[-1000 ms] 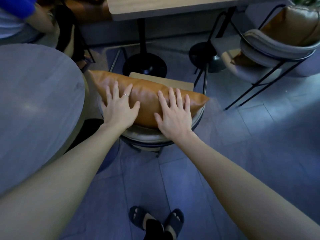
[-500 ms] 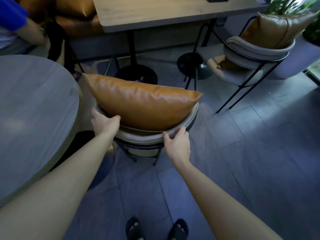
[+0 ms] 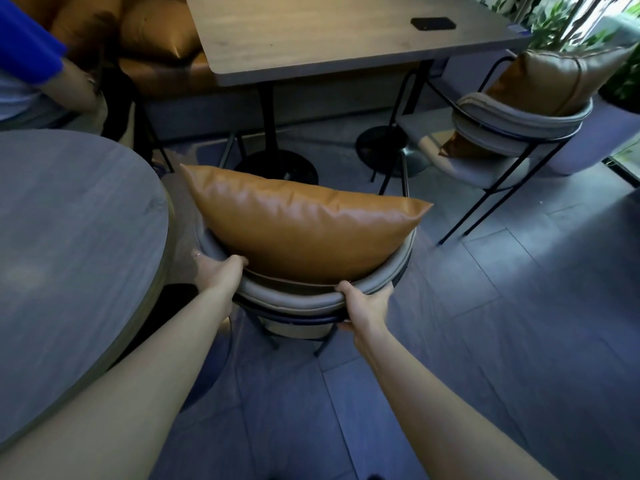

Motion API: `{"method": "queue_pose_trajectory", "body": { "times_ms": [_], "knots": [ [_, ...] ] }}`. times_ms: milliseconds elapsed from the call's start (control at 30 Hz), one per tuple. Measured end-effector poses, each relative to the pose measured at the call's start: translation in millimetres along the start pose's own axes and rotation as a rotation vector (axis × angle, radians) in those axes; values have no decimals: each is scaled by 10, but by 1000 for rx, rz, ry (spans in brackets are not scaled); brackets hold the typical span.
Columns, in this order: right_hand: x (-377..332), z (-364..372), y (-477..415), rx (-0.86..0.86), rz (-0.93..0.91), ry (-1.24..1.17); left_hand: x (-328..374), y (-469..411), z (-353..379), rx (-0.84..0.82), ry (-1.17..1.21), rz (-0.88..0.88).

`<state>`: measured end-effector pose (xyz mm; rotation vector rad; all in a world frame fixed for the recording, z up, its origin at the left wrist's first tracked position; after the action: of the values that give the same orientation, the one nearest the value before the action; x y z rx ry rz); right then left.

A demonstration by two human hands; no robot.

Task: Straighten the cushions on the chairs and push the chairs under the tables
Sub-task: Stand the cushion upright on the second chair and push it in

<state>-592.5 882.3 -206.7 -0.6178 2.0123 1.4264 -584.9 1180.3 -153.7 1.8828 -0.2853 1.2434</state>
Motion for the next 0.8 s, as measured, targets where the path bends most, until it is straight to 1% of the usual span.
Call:
{"method": "queue_pose_trajectory", "body": {
  "times_ms": [167, 300, 567, 800],
  "knots": [
    [-7, -33, -60, 38, -31, -3, 280, -113, 87, -133, 17, 94],
    [-70, -68, -150, 54, -60, -6, 350, -136, 236, -189, 49, 96],
    [-628, -279, -700, -4, -134, 83, 392, -271, 661, -208, 184, 112],
    [-1108, -347, -1203, -43, -183, 176, 516, -403, 1038, -161, 227, 137]
  ]
}}
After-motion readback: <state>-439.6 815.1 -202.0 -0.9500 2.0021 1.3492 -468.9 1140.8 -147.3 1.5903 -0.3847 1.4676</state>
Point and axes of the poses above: each hand's wrist, its own y-axis away from the middle knuckle, its own z-axis out of the palm, x = y × z, the point moved 9 cm from there along -y, towards the middle knuckle, and after that the axes turned 11 degrees about y, right-handed, at the moved point
